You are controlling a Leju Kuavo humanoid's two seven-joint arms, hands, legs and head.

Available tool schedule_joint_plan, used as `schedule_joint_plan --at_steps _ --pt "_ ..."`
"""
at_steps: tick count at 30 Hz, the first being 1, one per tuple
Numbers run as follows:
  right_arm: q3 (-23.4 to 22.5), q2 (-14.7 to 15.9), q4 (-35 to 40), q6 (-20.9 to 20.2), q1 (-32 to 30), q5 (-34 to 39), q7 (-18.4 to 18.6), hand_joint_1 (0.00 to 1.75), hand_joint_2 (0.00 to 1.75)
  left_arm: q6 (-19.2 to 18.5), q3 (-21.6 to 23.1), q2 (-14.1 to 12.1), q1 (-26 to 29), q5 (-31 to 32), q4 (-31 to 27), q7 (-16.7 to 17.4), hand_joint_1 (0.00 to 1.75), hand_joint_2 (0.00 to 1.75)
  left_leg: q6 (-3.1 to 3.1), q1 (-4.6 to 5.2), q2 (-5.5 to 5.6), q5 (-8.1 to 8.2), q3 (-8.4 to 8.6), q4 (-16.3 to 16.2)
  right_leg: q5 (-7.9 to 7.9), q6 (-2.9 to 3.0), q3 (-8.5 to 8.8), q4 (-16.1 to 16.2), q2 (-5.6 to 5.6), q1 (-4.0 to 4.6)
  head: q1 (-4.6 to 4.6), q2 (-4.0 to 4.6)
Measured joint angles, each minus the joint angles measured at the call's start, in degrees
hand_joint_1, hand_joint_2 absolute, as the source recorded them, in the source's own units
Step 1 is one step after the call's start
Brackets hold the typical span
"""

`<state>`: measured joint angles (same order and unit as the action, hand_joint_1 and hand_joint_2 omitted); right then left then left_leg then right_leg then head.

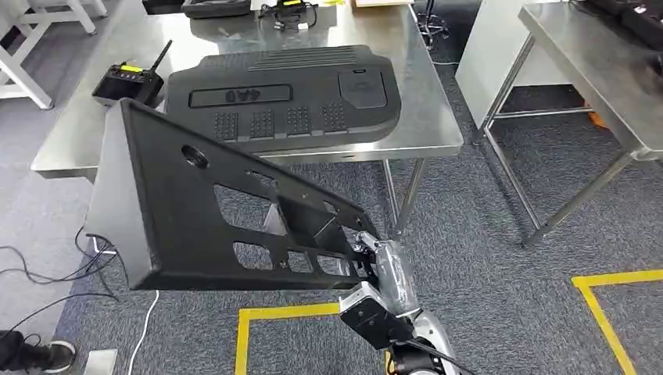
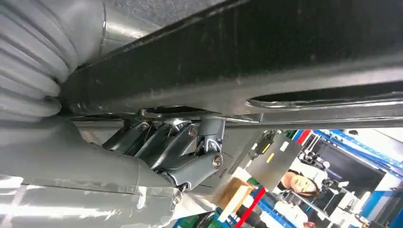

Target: Take the parts from the cabinet and place them on the table.

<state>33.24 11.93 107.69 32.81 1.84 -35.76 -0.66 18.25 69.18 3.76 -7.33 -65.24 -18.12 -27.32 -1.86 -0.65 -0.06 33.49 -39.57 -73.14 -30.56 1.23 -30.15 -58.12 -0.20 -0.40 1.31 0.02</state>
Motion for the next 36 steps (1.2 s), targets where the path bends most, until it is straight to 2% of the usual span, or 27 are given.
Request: schedule_joint_plan --at_steps 2,4,5,7,9,10,12,13,14,15,17,18,19,20,22,24,25,26,27,28,29,30,31,33,34,35,36 --pt "0.00 0.00 0.00 0.00 0.00 0.00 0.00 1.75 1.75 0.02 0.00 -0.09 0.00 0.00 0.00 0.00 0.00 1.75 0.32 -0.01 0.00 -7.02 3.68 10.27 -1.12 -0.29 1.60 -0.01 -0.07 0.00 -0.37 0.00" --pt "-0.02 0.00 0.00 -0.04 0.12 0.02 0.00 1.75 1.75 0.02 0.00 -0.09 -0.01 0.00 0.00 0.05 0.00 1.75 1.06 0.57 0.05 -6.20 4.70 12.86 -1.87 -0.90 1.63 -0.26 -0.24 0.26 -0.78 0.00" --pt "-0.04 0.00 0.02 -0.04 0.08 0.02 0.02 1.75 1.75 0.02 0.00 -0.09 -0.15 0.00 0.00 0.07 0.00 1.75 1.62 0.57 0.02 -5.48 4.62 13.09 -1.87 -1.09 1.42 -0.08 -0.14 0.12 -0.63 0.00" --pt "-0.07 0.00 0.02 -0.04 0.06 0.00 0.02 1.75 1.75 0.02 0.00 -0.09 0.03 0.02 0.00 0.07 0.00 1.75 2.20 0.67 0.05 -5.19 4.65 13.31 -2.04 -1.59 1.74 0.51 -0.06 0.12 -0.48 0.00" --pt "-0.15 0.00 0.15 -0.04 0.03 0.00 0.00 1.75 1.75 0.02 0.00 -0.09 -0.02 0.17 0.00 0.05 0.00 1.75 2.97 0.04 -0.02 -5.11 6.23 14.51 -3.26 -2.23 1.78 -1.37 -0.06 0.06 -0.18 0.00" --pt "-0.17 0.00 0.20 -0.04 0.14 -0.07 -0.02 1.75 1.75 0.02 0.00 -0.09 -0.12 0.26 0.00 0.05 0.00 1.75 3.22 0.01 -0.08 -4.97 6.62 14.68 -4.63 -2.44 0.00 -4.60 -0.05 -0.01 0.31 0.00" --pt "-0.22 0.00 0.17 -0.07 0.00 0.04 0.04 1.75 1.75 0.02 0.00 -0.09 -0.25 0.33 0.00 0.05 0.00 1.75 3.56 0.04 -0.08 -4.42 7.18 14.69 -7.87 -2.94 -6.06 -14.31 -0.04 -0.21 0.94 0.00" --pt "-0.22 0.00 0.17 -0.09 -0.17 0.04 0.04 1.75 1.75 0.02 0.00 -0.09 -0.22 0.35 0.00 0.05 0.00 1.75 3.57 0.05 -0.06 -4.03 7.56 14.68 -8.12 -3.05 -8.67 -17.69 -0.04 -0.28 1.18 0.00" --pt "-0.24 0.02 0.17 -0.09 -0.23 0.04 0.04 1.75 1.75 0.02 0.00 -0.09 -0.17 0.35 0.00 0.05 0.00 1.75 3.53 0.04 -0.01 -3.63 8.05 14.68 -6.85 -3.09 -9.95 -18.22 -0.04 -0.34 1.40 0.00" --pt "-0.24 0.02 0.17 -0.11 -0.24 0.04 0.04 1.75 1.75 0.02 0.00 -0.09 -0.12 0.35 0.00 0.07 0.00 1.75 3.39 0.02 0.07 -3.13 8.77 14.68 -4.00 -3.06 -9.77 -15.94 -0.03 -0.39 1.70 0.00" --pt "-0.24 0.02 0.20 -0.11 -0.22 0.04 0.04 1.75 1.75 0.02 0.00 -0.09 -0.16 0.35 0.00 0.05 0.00 1.75 3.03 0.00 0.17 -2.00 10.50 14.68 3.45 -2.68 -6.46 -5.66 0.01 -0.41 2.27 0.00" --pt "-0.26 0.02 0.17 -0.11 -0.24 0.02 0.02 1.75 1.75 0.02 0.00 -0.09 -0.14 0.35 0.00 0.07 0.00 1.75 2.76 -0.05 0.16 -1.49 10.47 14.85 4.00 -2.49 -5.12 -2.95 0.04 -0.35 2.51 0.00" --pt "-0.28 0.02 0.17 -0.15 -0.23 0.00 0.04 1.75 1.75 0.02 0.02 -0.09 -0.35 0.37 -0.02 0.07 0.00 1.75 2.26 0.26 0.25 -1.14 10.69 14.75 3.36 -2.38 -4.92 -2.35 0.09 0.24 2.27 0.00" --pt "-0.28 0.02 0.24 -0.13 -0.16 -0.02 -0.02 1.75 1.75 0.02 0.00 -0.09 -0.44 0.39 -0.02 0.09 0.00 1.75 1.97 0.19 0.21 -1.08 10.63 14.85 2.84 -1.86 -4.69 -1.82 0.07 0.12 2.45 0.00" --pt "-0.35 0.02 0.24 -0.13 -0.20 -0.02 0.00 1.75 1.75 0.00 0.00 -0.09 -0.44 0.44 -0.02 0.09 0.00 1.75 1.45 0.04 0.04 -0.92 11.01 15.46 2.51 -1.35 -4.73 -1.72 -0.10 0.32 2.08 0.00" --pt "-0.37 0.02 0.31 -0.13 -0.20 -0.02 -0.02 1.75 1.75 0.02 0.00 -0.09 -0.56 0.46 -0.02 0.11 0.00 1.75 0.63 -0.02 0.09 -0.06 11.50 14.39 2.48 -0.87 -3.58 -0.68 -0.05 -0.22 2.01 0.00" --pt "-0.44 0.02 0.31 -0.13 -0.14 -0.07 -0.04 1.75 1.75 0.00 0.00 -0.09 -0.63 0.46 -0.02 0.11 0.00 1.75 0.47 0.11 0.09 1.16 10.21 11.64 2.15 -0.35 -3.11 -0.52 0.06 -0.24 1.33 0.00" --pt "-0.46 0.00 0.31 -0.13 -0.10 -0.07 -0.09 1.75 1.75 0.02 0.02 -0.09 -0.63 0.46 -0.02 0.11 0.00 1.75 0.35 0.04 0.08 2.90 7.94 7.50 1.91 -0.08 -2.84 -0.52 0.22 -0.24 0.79 0.00" --pt "-0.46 0.00 0.31 -0.13 -0.13 -0.07 -0.11 1.75 1.75 0.00 0.02 -0.11 -0.54 0.46 -0.02 0.13 0.00 1.75 0.21 -0.01 0.07 4.63 5.03 2.66 1.53 0.02 -2.53 -0.54 0.23 -0.19 0.52 0.00" --pt "-0.52 0.00 0.31 -0.15 -0.19 -0.07 -0.11 1.75 1.75 0.00 0.02 -0.11 -0.38 0.46 -0.02 0.13 0.00 1.75 0.10 -0.02 0.08 5.45 2.15 -1.49 1.17 0.05 -2.19 -0.54 0.22 -0.15 0.35 0.00" --pt "-0.52 0.00 0.31 -0.15 -0.20 -0.07 -0.11 1.75 1.75 0.02 0.02 -0.11 -0.27 0.44 -0.02 0.13 0.00 1.75 0.05 -0.01 0.08 5.12 0.45 -3.17 0.84 0.07 -1.82 -0.56 0.18 -0.15 0.26 0.00" --pt "-0.52 0.00 0.31 -0.20 -0.21 -0.07 -0.11 1.75 1.75 0.02 0.04 -0.11 -0.24 0.44 -0.02 0.13 0.00 1.75 0.11 -0.02 0.07 3.53 -0.02 -2.46 0.45 -0.04 -1.30 -0.57 0.07 -0.15 0.06 0.00" --pt "-0.57 0.00 0.31 -0.20 -0.21 -0.07 -0.11 1.75 1.75 0.00 0.02 -0.13 -0.27 0.44 0.00 0.13 0.00 1.75 0.20 -0.05 0.07 -0.03 0.78 1.16 -0.06 -0.18 -0.56 -0.57 -0.02 -0.17 -0.11 0.00" --pt "-0.57 0.00 0.31 -0.20 -0.20 -0.07 -0.11 1.75 1.75 0.00 0.04 -0.24 -0.29 0.44 -0.02 0.13 0.00 1.75 0.57 -0.05 0.07 -6.62 4.13 11.38 -1.26 -0.55 1.04 -0.57 -0.04 -0.20 -0.44 0.00" --pt "-0.59 0.00 0.31 -0.22 -0.14 -0.05 -0.11 1.75 1.75 -0.09 0.04 -0.24 -0.23 0.46 0.00 0.13 0.00 1.75 0.86 -0.01 0.11 -5.60 4.30 11.08 -1.53 -0.71 1.07 -0.43 -0.01 -0.20 -0.54 0.00" --pt "-0.59 -0.02 0.31 -0.24 0.05 -0.04 -0.13 1.75 1.75 -0.22 0.04 -0.26 -0.37 0.53 -0.02 0.13 0.00 1.75 1.14 0.33 0.12 -5.26 4.89 13.04 -1.85 -1.12 0.77 -0.93 -0.26 0.24 -0.92 0.00" --pt "-0.63 -0.04 0.31 -0.22 0.07 -0.04 -0.13 1.75 1.75 -0.37 0.07 -0.35 -0.41 0.68 0.00 0.24 0.00 1.75 1.59 0.44 0.11 -5.10 4.93 12.57 -1.71 -1.36 0.64 -0.69 -0.18 -0.10 -0.68 0.00"
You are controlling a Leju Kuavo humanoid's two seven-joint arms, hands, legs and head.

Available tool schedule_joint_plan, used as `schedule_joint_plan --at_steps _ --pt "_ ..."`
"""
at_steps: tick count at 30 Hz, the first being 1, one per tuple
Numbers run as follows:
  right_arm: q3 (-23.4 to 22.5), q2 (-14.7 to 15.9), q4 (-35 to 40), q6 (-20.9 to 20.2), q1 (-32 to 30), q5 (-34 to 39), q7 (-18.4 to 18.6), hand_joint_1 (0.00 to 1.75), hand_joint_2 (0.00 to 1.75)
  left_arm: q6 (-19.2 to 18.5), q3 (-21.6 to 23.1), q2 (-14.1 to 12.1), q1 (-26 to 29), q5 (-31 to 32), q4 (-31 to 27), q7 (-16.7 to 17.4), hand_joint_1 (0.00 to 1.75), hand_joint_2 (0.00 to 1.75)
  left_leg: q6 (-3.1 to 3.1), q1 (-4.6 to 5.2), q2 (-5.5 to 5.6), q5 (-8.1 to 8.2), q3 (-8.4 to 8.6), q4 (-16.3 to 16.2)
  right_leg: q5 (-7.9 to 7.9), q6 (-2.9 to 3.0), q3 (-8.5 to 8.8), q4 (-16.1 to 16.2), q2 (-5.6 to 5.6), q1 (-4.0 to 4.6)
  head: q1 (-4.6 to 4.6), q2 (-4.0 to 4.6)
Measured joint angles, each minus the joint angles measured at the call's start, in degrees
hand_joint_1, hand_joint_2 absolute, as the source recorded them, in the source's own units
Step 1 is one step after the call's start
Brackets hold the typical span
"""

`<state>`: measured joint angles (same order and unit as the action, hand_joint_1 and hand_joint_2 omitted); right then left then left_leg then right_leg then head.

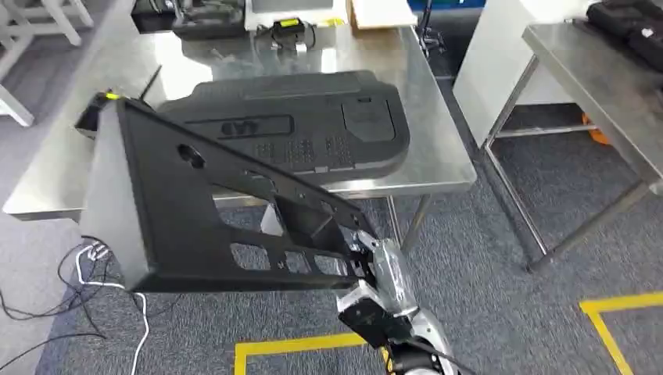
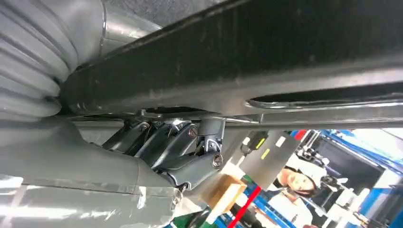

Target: Take the parts from the cabinet and place them on the table.

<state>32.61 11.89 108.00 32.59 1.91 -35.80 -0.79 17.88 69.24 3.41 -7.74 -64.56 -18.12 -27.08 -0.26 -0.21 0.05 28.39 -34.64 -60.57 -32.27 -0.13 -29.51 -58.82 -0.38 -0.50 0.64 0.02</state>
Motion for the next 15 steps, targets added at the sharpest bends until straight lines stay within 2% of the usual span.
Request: schedule_joint_plan --at_steps 2,3,4,5,7,8,9,10,12,14,15 --pt "0.00 0.02 0.00 0.00 -0.04 -0.02 -0.02 1.75 1.75 -0.24 0.00 -0.20 0.06 0.22 0.00 0.04 0.00 1.75 0.44 0.15 0.04 0.29 0.01 0.20 -0.13 -0.42 0.24 0.43 0.03 0.01 0.02 0.00" --pt "-0.02 0.02 0.02 0.00 -0.03 -0.02 -0.02 1.75 1.75 -0.28 0.00 -0.26 0.01 0.26 0.00 0.04 0.00 1.75 0.84 -0.44 0.04 0.28 0.78 1.02 -0.85 -0.89 0.57 0.21 0.12 -0.02 0.04 0.00" --pt "-0.04 0.02 0.02 0.02 0.05 -0.04 -0.04 1.75 1.75 -0.30 0.00 -0.39 -0.08 0.28 0.00 0.04 0.00 1.75 1.10 -0.43 0.03 0.45 1.29 1.29 -1.35 -1.18 -0.07 -1.76 0.16 -0.06 0.41 0.00" --pt "-0.07 0.02 0.02 0.02 0.18 -0.04 -0.07 1.75 1.75 -0.31 0.00 -0.46 -0.18 0.28 0.00 0.04 0.00 1.75 1.40 -0.44 -0.02 0.64 1.58 1.36 -2.50 -1.35 -1.80 -4.78 0.16 -0.08 0.87 0.00" --pt "-0.09 0.02 0.02 0.02 -0.01 -0.02 -0.04 1.75 1.75 -0.37 0.00 -0.46 -0.21 0.28 0.00 0.04 0.00 1.75 1.83 -0.35 -0.06 1.29 2.15 1.37 -5.42 -1.62 -8.07 -14.54 0.15 -0.15 1.49 0.00" --pt "-0.09 0.02 0.00 0.00 -0.14 -0.02 -0.04 1.75 1.75 -0.37 0.00 -0.48 -0.13 0.28 0.00 0.04 0.00 1.75 1.89 -0.31 -0.05 1.61 2.49 1.36 -5.58 -1.65 -10.22 -17.23 0.15 -0.15 1.77 0.00" --pt "-0.09 0.02 0.00 0.00 -0.19 -0.02 -0.04 1.75 1.75 -0.37 0.00 -0.52 -0.04 0.28 0.00 0.04 0.00 1.75 1.87 -0.29 0.01 2.06 3.12 1.36 -4.01 -1.56 -11.46 -17.51 0.15 -0.15 2.03 0.00" --pt "-0.09 0.02 0.00 0.00 -0.19 -0.02 -0.04 1.75 1.75 -0.39 0.00 -0.52 -0.01 0.28 0.00 0.04 0.00 1.75 1.81 -0.27 0.13 2.53 3.81 1.36 -1.27 -1.34 -11.06 -15.02 0.15 -0.14 2.25 0.00" --pt "-0.11 0.02 0.00 0.00 -0.17 -0.02 -0.04 1.75 1.75 -0.39 0.00 -0.52 -0.07 0.28 0.00 0.04 0.00 1.75 1.55 -0.26 0.24 3.64 5.53 1.37 5.84 -0.62 -7.80 -5.11 0.16 -0.02 2.80 0.00" --pt "-0.11 0.02 0.04 0.00 -0.17 0.02 -0.04 1.75 1.75 -0.41 0.00 -0.52 -0.25 0.31 -0.02 0.07 0.00 1.75 0.79 -0.12 0.32 4.39 5.60 1.53 5.39 -0.13 -6.36 -2.31 0.20 0.70 2.71 0.00" --pt "-0.11 0.02 0.07 0.00 -0.09 0.00 -0.04 1.75 1.75 -0.41 0.00 -0.52 -0.25 0.31 0.00 0.07 0.00 1.75 0.53 -0.19 0.21 4.48 5.59 1.79 4.50 -0.01 -6.06 -1.71 0.22 0.71 3.10 0.00"
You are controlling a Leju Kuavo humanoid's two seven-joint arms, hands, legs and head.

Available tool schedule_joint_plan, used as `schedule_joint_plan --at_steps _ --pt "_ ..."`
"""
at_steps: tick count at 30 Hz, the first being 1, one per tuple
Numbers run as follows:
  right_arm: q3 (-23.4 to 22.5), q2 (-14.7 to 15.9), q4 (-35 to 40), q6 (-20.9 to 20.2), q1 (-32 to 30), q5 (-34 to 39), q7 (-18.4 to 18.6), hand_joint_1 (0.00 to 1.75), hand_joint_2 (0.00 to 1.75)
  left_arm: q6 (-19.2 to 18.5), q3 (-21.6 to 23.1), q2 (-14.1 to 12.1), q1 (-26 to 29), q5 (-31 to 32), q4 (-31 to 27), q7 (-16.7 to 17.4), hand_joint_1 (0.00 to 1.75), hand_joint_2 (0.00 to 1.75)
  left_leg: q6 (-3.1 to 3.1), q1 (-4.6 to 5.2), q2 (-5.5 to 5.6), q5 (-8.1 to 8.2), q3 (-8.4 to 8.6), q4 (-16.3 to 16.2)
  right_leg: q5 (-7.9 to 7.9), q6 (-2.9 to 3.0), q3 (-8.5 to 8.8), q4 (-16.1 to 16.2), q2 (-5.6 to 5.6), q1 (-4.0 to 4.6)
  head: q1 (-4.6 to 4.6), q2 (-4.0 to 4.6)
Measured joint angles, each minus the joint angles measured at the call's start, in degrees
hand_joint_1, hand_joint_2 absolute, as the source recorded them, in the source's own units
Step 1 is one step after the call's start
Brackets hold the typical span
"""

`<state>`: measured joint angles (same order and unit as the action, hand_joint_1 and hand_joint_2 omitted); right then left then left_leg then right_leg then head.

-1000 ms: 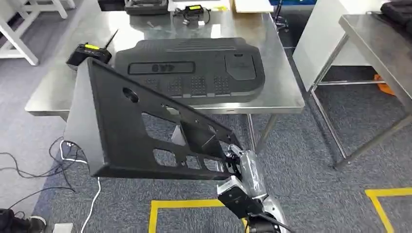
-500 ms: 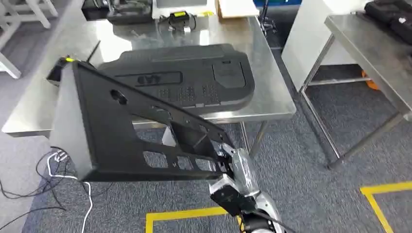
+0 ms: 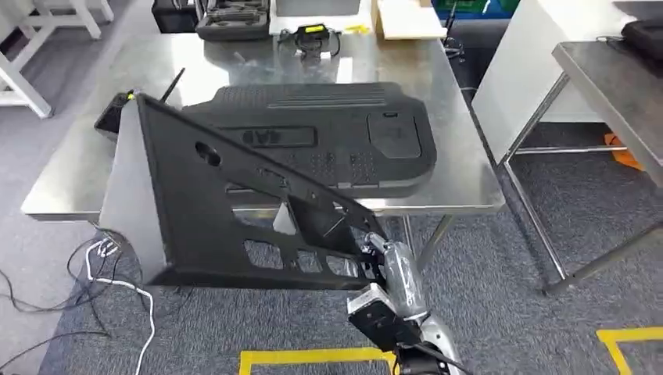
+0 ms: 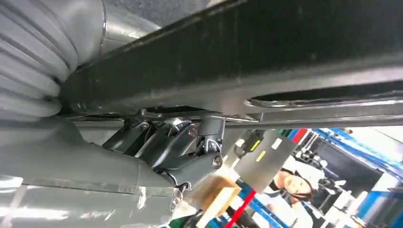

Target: Take the parts from the cabinet and place them on the table.

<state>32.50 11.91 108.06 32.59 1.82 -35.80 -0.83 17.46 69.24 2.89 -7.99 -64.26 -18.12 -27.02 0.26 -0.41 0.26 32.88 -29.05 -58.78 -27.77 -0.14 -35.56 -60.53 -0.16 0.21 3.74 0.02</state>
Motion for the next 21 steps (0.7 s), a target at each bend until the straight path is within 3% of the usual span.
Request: schedule_joint_plan --at_steps 2,3,4,5,11,12,13,14,15,16,17,19,21 --pt "-0.04 0.00 0.00 0.00 -0.07 0.02 0.00 1.75 1.75 -0.02 0.00 0.00 0.00 0.00 -0.02 0.00 0.00 1.75 -0.51 -0.08 -0.19 0.13 0.53 0.79 -0.24 0.38 0.11 0.34 -0.23 0.11 -0.29 0.00" --pt "-0.04 -0.04 0.09 0.00 -0.10 0.02 0.00 1.75 1.75 -0.04 0.02 -0.02 -0.15 0.00 -0.02 0.00 0.00 1.75 -1.01 0.24 -0.16 0.62 1.03 0.79 -0.24 0.52 0.87 1.15 -0.18 -0.56 -0.35 0.00" --pt "-0.07 -0.04 0.09 0.00 -0.09 0.00 -0.02 1.75 1.75 -0.04 0.00 -0.02 -0.20 0.02 -0.02 -0.02 0.00 1.75 -1.31 0.09 -0.09 0.95 1.02 -0.55 -0.31 0.70 1.60 1.62 -0.14 -0.69 -0.40 0.00" --pt "-0.07 -0.07 0.09 0.00 0.00 0.00 -0.02 1.75 1.75 -0.07 0.00 -0.02 -0.28 0.00 -0.02 -0.02 0.00 1.75 -1.54 0.06 -0.09 2.28 -0.60 -3.67 -0.64 1.21 2.16 1.84 0.07 -0.74 -1.24 0.00" --pt "-0.07 -0.09 0.09 0.00 0.00 0.00 -0.02 1.75 1.75 -0.09 0.00 -0.02 -0.29 -0.02 -0.02 -0.02 0.00 1.75 -1.58 0.01 -0.09 2.72 -1.17 -4.69 -0.69 1.28 2.26 1.86 0.12 -0.74 -1.38 0.00" --pt "-0.07 -0.11 0.09 0.00 0.00 0.06 -0.04 1.75 1.75 -0.22 0.00 -0.07 -0.25 -0.04 -0.02 0.00 0.00 1.75 -1.81 -0.15 -0.09 4.91 -4.83 -10.83 -1.17 1.45 2.77 1.86 0.20 -0.72 -1.73 0.00" --pt "-0.07 -0.11 0.09 0.00 -0.02 0.15 -0.04 1.75 1.75 -0.24 0.00 -0.15 -0.10 -0.07 -0.02 0.00 0.00 1.75 -1.93 -0.20 -0.10 5.64 -6.72 -13.68 -1.44 1.46 3.03 1.85 0.21 -0.72 -1.86 0.00" --pt "-0.07 -0.11 0.09 0.09 0.04 0.37 -0.07 1.75 1.75 -0.22 0.00 -0.22 0.47 -0.26 -0.02 0.00 0.00 1.75 -2.08 -0.42 -0.11 -1.76 -9.12 -10.64 -3.39 1.17 5.60 1.81 -0.07 -0.77 -2.60 0.00" --pt "-0.04 -0.11 0.09 0.24 0.23 0.22 -0.07 1.75 1.75 -0.24 0.00 -0.33 0.48 -0.11 -0.02 0.00 0.00 1.75 -1.80 -0.48 -0.13 -6.26 -6.76 -2.87 -4.60 0.85 7.03 1.82 0.01 -0.79 -2.89 0.00" --pt "-0.04 -0.09 0.11 0.44 0.49 -0.07 -0.02 1.75 1.75 -0.31 0.00 -0.33 0.57 -0.09 -0.02 0.00 0.00 1.75 -1.68 -0.01 -0.10 -5.56 -6.36 -2.89 -5.05 0.48 7.17 1.65 -0.11 -0.40 -3.02 0.00" --pt "-0.07 -0.09 0.11 0.53 0.76 -0.24 0.04 1.75 1.75 -0.33 0.00 -0.33 0.38 0.00 -0.02 0.00 0.00 1.75 -0.96 -0.16 -0.09 -4.69 -5.47 -1.77 -5.23 0.25 7.00 1.64 -0.21 -0.50 -3.28 0.00" --pt "-0.07 -0.07 0.13 0.66 1.08 -0.72 0.15 1.75 1.75 -0.42 0.00 -0.35 0.44 0.04 -0.02 0.02 0.00 1.75 -0.42 0.23 -0.07 -4.50 -5.62 -1.75 -5.16 -0.14 7.23 2.35 -0.13 -0.64 -2.86 0.00" --pt "-0.11 0.02 0.24 0.72 1.31 -0.98 0.26 1.75 1.75 -0.44 0.00 -0.42 0.39 0.07 0.00 0.02 0.00 1.75 0.25 -0.31 -0.14 -4.55 -4.76 -0.73 -5.96 -0.75 7.49 1.81 -0.07 -0.76 -2.82 0.00"
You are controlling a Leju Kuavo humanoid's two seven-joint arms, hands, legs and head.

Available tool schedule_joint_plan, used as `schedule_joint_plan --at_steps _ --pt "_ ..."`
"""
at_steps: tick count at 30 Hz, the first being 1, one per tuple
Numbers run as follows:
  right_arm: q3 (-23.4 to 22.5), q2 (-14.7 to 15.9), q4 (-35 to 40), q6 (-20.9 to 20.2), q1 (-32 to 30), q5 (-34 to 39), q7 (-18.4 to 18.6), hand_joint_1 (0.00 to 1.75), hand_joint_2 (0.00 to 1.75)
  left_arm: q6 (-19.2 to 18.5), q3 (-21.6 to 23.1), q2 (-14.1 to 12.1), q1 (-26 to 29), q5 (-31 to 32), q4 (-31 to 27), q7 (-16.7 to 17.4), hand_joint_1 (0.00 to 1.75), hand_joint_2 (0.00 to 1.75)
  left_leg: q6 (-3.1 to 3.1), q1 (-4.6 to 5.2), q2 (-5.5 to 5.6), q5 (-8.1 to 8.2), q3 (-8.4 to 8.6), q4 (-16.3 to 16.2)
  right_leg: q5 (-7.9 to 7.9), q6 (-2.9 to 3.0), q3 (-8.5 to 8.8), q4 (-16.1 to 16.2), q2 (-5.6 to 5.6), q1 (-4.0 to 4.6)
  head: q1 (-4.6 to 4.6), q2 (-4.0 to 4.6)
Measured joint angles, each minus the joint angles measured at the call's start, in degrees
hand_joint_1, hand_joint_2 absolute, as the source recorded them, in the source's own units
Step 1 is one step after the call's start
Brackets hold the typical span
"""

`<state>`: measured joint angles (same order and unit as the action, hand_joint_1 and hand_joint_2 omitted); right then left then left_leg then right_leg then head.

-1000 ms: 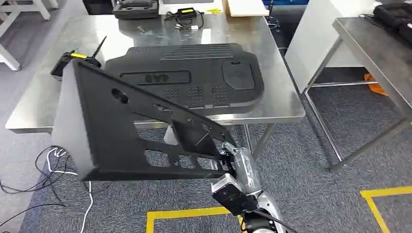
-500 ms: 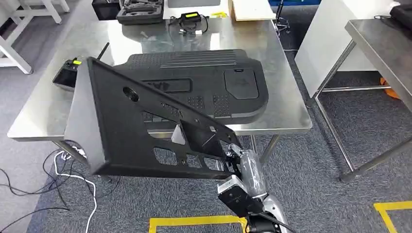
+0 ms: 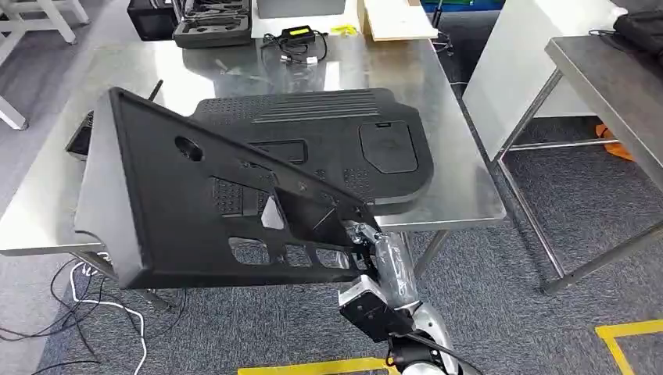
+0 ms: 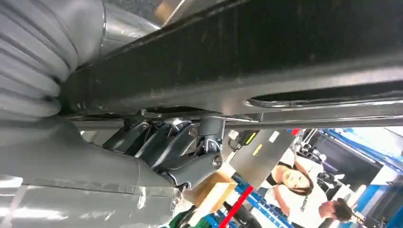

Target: Take the parts from the cabinet and place them on the table.

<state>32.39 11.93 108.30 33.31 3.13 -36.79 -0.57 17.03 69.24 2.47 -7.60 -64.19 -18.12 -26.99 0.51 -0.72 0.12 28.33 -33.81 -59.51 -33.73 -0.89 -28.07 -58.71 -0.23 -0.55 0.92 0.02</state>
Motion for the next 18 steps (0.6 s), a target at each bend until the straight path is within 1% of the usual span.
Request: schedule_joint_plan --at_steps 1,2,3,4,5,6,7,8,9,10,11,12,13,14,15,16,17,18 --pt "0.00 0.02 0.09 0.00 0.29 -0.09 -0.02 1.75 1.75 0.00 0.00 -0.07 -0.11 0.00 -0.02 0.00 0.00 1.75 0.37 -0.07 -0.02 0.23 0.46 0.32 -0.97 -0.24 -1.25 -2.70 -0.01 0.01 0.31 0.00" --pt "0.00 0.02 0.13 0.00 0.53 -0.13 -0.02 1.75 1.75 -0.02 0.00 -0.07 -0.17 0.02 -0.02 0.00 0.00 1.75 0.65 -0.08 -0.13 0.43 0.82 0.45 -2.69 -0.46 -3.81 -7.20 -0.01 -0.01 0.85 0.00" --pt "-0.02 0.04 0.13 0.00 0.54 -0.17 0.00 1.75 1.75 -0.04 0.00 -0.07 -0.16 0.02 -0.02 0.00 0.00 1.75 0.88 -0.08 -0.16 0.71 1.10 0.48 -4.33 -0.66 -6.78 -11.99 -0.01 -0.07 1.14 0.00" --pt "-0.02 0.09 0.13 0.00 0.52 -0.24 0.02 1.75 1.75 -0.04 0.00 -0.07 -0.14 0.04 -0.02 0.00 0.00 1.75 0.92 -0.07 -0.16 1.08 1.42 0.47 -5.29 -0.79 -9.88 -16.44 -0.01 -0.11 1.40 0.00" --pt "-0.02 0.13 0.13 -0.02 0.54 -0.39 0.07 1.75 1.75 -0.04 0.00 -0.07 -0.08 0.09 -0.02 0.00 0.00 1.75 0.93 -0.07 -0.13 1.46 1.86 0.47 -5.09 -0.84 -12.14 -18.98 -0.01 -0.17 1.64 0.00" --pt "-0.02 0.22 0.13 -0.13 0.61 -0.72 0.20 1.75 1.75 -0.07 0.00 -0.07 -0.04 0.13 -0.02 0.00 0.00 1.75 0.84 -0.08 -0.02 1.91 2.45 0.47 -3.23 -0.81 -12.99 -18.60 -0.01 -0.21 1.88 0.00" --pt "-0.02 0.31 0.13 -0.29 0.78 -1.12 0.46 1.75 1.75 -0.07 0.00 -0.07 -0.04 0.26 -0.02 0.00 0.00 1.75 0.72 -0.11 0.12 2.44 3.23 0.47 0.05 -0.68 -12.53 -15.62 0.00 -0.23 2.16 0.00" --pt "-0.02 0.35 0.13 -0.44 1.13 -1.40 0.74 1.75 1.75 -0.07 0.00 -0.07 -0.06 0.44 -0.02 0.02 0.00 1.75 0.54 -0.13 0.17 3.03 4.15 0.47 3.84 -0.46 -11.03 -10.74 0.00 -0.24 2.51 0.00" --pt "-0.02 0.39 0.13 -0.55 1.52 -1.62 0.85 1.75 1.75 -0.07 0.00 -0.07 -0.09 0.50 -0.02 0.06 0.00 1.75 0.30 -0.15 0.18 3.70 5.04 0.47 7.71 -0.21 -9.29 -5.22 0.03 -0.23 2.79 0.00" --pt "-0.02 0.46 0.09 -0.66 1.91 -1.73 0.94 1.75 1.75 -0.07 0.00 -0.07 -0.04 0.50 0.00 0.11 0.00 1.75 -0.02 -0.18 0.17 4.15 4.94 0.85 7.14 -0.04 -8.77 -4.20 0.07 -0.11 2.80 0.00" --pt "-0.04 0.48 0.18 -0.81 2.24 -1.81 1.12 1.75 1.75 0.00 0.00 -0.07 -0.27 0.48 -0.02 0.18 0.00 1.75 -0.49 0.10 0.21 4.48 5.16 0.66 7.13 0.12 -8.27 -3.14 0.04 0.44 2.77 0.00" --pt "-0.04 0.50 0.26 -0.89 2.66 -1.81 1.18 1.75 1.75 0.29 0.00 -0.07 -0.30 0.44 -0.02 0.15 0.00 1.75 -0.75 0.08 0.13 4.52 5.06 0.83 5.89 0.62 -7.69 -2.01 0.10 0.38 3.00 0.00" --pt "-0.09 0.63 0.26 -0.92 2.82 -1.77 1.36 1.75 1.75 0.64 0.00 -0.04 -0.28 0.44 -0.02 0.15 0.00 1.75 -1.01 0.06 0.06 4.60 5.28 1.30 5.83 0.74 -7.74 -1.92 -0.09 0.41 2.49 0.00" --pt "-0.11 0.76 0.26 -0.92 2.99 -1.75 1.40 1.75 1.75 0.79 0.00 -0.02 -0.29 0.46 -0.02 0.15 0.00 1.75 -1.35 0.11 -0.04 4.66 5.59 1.69 5.65 1.04 -7.67 -1.78 -0.16 0.43 2.36 0.00" --pt "-0.11 0.79 0.30 -0.92 3.24 -1.70 1.46 1.75 1.75 1.05 0.00 0.00 -0.40 0.46 -0.02 0.15 0.00 1.75 -1.74 0.13 -0.06 5.08 5.92 1.74 5.63 1.36 -7.06 -1.21 -0.21 0.13 2.32 0.00" --pt "-0.13 0.85 0.35 -0.92 3.45 -1.60 1.55 1.75 1.75 1.18 0.00 0.00 -0.43 0.48 -0.02 0.13 0.00 1.75 -2.05 0.03 -0.02 5.81 5.87 0.08 5.51 1.70 -6.41 -0.78 -0.10 -0.02 2.14 0.00" --pt "-0.13 0.90 0.35 -0.92 3.80 -1.49 1.55 1.75 1.75 1.20 0.00 0.02 -0.53 0.50 -0.04 0.11 0.00 1.75 -2.21 0.08 -0.02 7.12 4.11 -3.21 5.23 2.13 -5.97 -0.65 0.06 -0.04 1.51 0.00" --pt "-0.13 0.90 0.35 -0.87 4.06 -1.16 1.55 1.75 1.75 1.20 0.00 0.04 -0.55 0.52 -0.04 0.13 0.00 1.75 -2.37 0.05 -0.04 8.95 1.45 -7.91 4.91 2.36 -5.61 -0.61 0.17 -0.01 1.07 0.00"
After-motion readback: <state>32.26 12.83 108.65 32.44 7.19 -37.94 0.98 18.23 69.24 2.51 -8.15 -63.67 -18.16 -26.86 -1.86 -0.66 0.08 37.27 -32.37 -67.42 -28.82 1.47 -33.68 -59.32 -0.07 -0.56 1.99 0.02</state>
